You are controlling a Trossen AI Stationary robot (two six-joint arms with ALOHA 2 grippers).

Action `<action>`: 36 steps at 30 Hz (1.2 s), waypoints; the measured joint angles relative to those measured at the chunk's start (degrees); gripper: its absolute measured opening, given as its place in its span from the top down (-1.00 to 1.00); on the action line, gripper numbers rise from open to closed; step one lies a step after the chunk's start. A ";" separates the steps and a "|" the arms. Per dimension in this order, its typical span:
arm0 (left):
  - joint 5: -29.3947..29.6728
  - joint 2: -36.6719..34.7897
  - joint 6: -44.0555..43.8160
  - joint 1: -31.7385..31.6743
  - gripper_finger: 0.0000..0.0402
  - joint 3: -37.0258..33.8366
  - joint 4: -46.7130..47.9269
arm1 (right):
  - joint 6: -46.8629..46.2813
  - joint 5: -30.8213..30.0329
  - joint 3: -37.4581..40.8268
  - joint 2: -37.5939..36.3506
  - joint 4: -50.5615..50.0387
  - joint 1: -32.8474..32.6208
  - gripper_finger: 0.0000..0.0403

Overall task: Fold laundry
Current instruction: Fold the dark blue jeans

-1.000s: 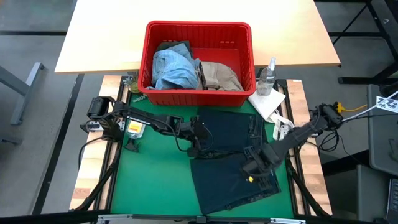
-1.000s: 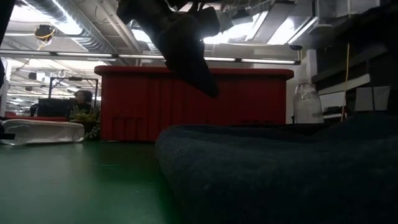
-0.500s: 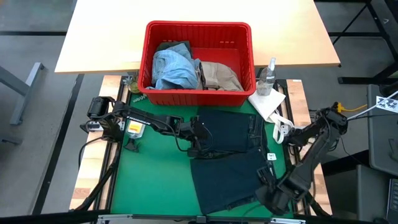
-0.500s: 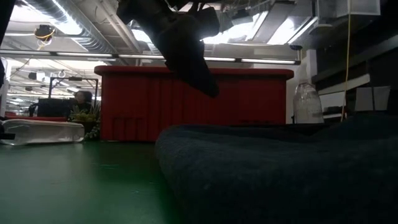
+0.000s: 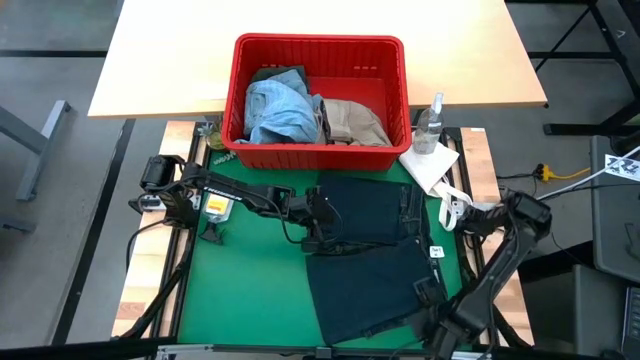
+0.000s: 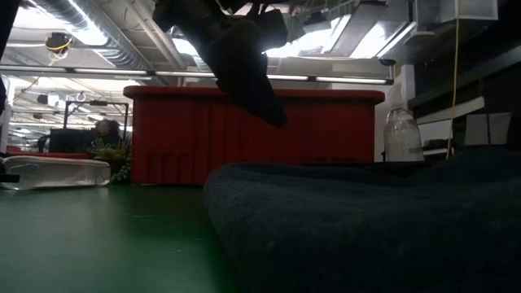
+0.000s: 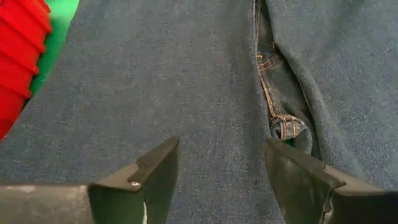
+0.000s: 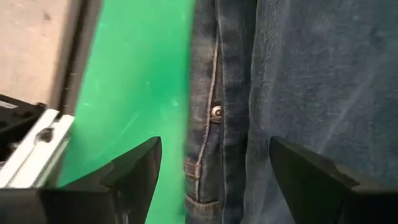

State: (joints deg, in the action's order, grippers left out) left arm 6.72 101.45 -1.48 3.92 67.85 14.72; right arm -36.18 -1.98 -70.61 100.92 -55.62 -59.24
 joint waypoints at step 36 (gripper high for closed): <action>-0.39 -2.31 1.11 0.43 -0.13 -0.04 0.57 | 6.39 1.87 -4.89 11.93 -8.28 8.05 0.85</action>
State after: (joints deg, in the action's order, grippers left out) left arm 6.33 99.13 -0.37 4.35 67.82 15.29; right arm -29.79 -0.11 -75.50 112.86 -63.90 -51.19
